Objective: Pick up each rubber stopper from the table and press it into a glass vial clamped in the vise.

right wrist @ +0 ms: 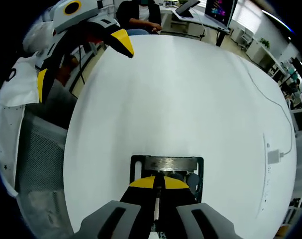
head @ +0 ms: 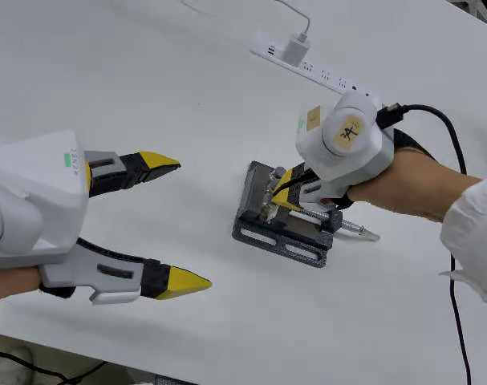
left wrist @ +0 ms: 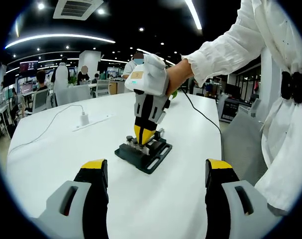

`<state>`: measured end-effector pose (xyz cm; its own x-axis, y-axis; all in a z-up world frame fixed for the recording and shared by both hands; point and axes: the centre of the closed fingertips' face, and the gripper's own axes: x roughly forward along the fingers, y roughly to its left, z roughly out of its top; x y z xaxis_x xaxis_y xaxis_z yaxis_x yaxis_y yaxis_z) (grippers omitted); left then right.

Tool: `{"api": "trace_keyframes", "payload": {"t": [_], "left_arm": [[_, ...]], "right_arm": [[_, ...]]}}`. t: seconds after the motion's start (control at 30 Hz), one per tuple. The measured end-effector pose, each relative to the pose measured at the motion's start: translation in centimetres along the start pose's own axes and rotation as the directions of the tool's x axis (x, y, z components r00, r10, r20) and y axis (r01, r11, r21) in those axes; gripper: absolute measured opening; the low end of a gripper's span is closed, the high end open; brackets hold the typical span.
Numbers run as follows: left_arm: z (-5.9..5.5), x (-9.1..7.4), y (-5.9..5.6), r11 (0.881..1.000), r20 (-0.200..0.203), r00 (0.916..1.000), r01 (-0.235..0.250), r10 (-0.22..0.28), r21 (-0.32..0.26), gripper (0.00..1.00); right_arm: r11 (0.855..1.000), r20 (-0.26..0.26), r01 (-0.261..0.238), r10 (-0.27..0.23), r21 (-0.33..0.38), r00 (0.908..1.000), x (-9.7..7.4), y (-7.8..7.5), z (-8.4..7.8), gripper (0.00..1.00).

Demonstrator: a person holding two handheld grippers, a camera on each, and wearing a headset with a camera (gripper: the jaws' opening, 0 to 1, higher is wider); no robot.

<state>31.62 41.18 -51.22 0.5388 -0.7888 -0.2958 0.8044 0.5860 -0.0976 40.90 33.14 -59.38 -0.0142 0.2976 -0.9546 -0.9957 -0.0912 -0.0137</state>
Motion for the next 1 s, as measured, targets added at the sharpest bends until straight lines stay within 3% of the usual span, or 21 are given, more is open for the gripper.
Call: {"api": "trace_keyframes", "payload": {"t": [0.07,0.1,0.3,0.53,0.67,0.8,1.0], "left_arm": [[0.0,-0.1,0.1,1.000,-0.004,1.0000,-0.003,0.003,0.003,0.79],[0.1,-0.1,0.1,1.000,-0.007,1.0000,-0.004,0.004,0.006,0.79],[0.4,-0.1,-0.1,1.000,-0.014,0.9999,0.000,0.000,0.015,0.79],[0.5,-0.3,-0.1,1.000,-0.025,0.9997,-0.003,0.004,0.030,0.80],[0.6,-0.5,-0.1,0.999,-0.031,0.9995,-0.004,0.005,0.036,0.80],[0.6,-0.6,-0.2,0.999,-0.033,0.9994,-0.006,0.007,0.040,0.80],[0.8,-0.5,-0.2,0.999,-0.036,0.9993,-0.007,0.008,0.052,0.83]], "right_arm": [[1.000,0.023,-0.006,0.006,0.025,0.9997,-0.1,-0.1,0.0,0.00],[0.997,0.038,-0.004,0.001,0.071,0.9993,-0.1,-0.1,0.0,0.00],[0.999,0.059,0.014,-0.017,0.049,0.9981,-0.2,0.1,-0.1,0.00],[0.995,0.087,0.038,-0.046,0.092,0.9951,-0.4,-0.1,-0.1,0.01],[0.990,0.140,0.042,-0.061,0.135,0.9883,-1.4,-0.1,0.4,0.03],[0.989,0.152,0.062,-0.082,0.136,0.9849,-2.2,-0.1,0.0,0.07],[0.981,0.203,0.090,-0.125,0.175,0.9711,-3.7,0.1,-0.6,0.15]]}}
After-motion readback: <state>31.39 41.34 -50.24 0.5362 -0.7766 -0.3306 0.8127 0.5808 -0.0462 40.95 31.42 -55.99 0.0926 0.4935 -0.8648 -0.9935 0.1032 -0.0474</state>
